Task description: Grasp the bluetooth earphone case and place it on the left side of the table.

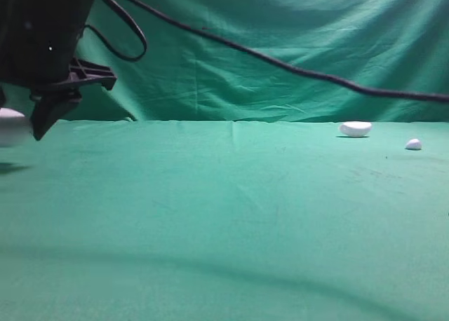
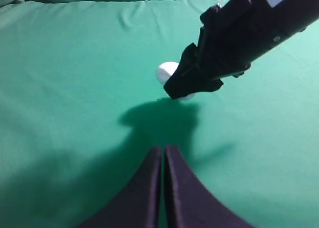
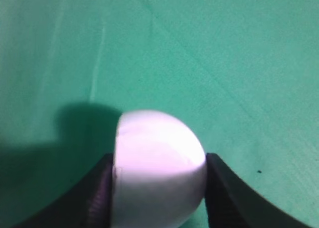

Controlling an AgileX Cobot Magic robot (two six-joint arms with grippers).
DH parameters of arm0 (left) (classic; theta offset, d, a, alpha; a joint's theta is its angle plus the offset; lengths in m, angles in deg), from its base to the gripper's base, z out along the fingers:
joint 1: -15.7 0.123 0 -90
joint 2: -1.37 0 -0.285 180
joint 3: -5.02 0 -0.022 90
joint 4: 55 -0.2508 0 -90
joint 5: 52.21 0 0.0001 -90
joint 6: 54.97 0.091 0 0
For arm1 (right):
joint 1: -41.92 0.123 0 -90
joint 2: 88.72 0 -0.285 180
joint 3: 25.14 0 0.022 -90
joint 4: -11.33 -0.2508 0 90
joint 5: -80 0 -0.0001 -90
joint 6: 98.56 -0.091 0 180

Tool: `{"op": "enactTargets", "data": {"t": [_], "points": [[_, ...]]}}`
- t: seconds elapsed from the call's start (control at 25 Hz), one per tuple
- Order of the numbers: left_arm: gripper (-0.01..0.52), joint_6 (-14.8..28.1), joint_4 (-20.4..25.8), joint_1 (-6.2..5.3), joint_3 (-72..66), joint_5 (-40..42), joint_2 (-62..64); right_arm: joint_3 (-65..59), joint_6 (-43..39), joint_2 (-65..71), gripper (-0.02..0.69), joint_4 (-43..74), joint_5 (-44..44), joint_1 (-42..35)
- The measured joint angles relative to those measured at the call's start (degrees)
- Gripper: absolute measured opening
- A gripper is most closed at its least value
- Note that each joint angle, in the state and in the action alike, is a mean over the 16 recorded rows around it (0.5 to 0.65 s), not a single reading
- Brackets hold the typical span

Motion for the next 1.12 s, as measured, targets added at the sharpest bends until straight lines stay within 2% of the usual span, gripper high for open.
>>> {"op": "enactTargets", "data": {"t": [0.24, 0.4, 0.56, 0.88, 0.96, 1.12], "points": [[0.000, 0.0, 0.0, 0.00, 0.0, 0.0, 0.0, 0.0, -1.0, -0.9, 0.505, 0.0, -1.6, 0.0], [0.000, 0.0, 0.0, 0.00, 0.0, 0.0, 0.0, 0.0, -2.0, -3.5, 0.488, 0.1, -5.1, 0.0], [0.000, 0.0, 0.0, 0.00, 0.0, 0.0, 0.0, 0.1, -3.2, -7.5, 0.382, 0.2, -10.9, -0.5], [0.000, 0.0, 0.0, 0.00, 0.0, 0.0, 0.0, 0.2, -4.7, -18.6, 0.074, 0.6, -26.3, -3.8], [0.000, 0.0, 0.0, 0.00, 0.0, 0.0, 0.0, 0.3, -4.8, -21.7, 0.027, 0.7, -29.6, -4.9], [0.000, 0.0, 0.0, 0.00, 0.0, 0.0, 0.0, -0.3, -4.9, -28.1, 0.000, 1.2, -34.3, -7.0]]}}
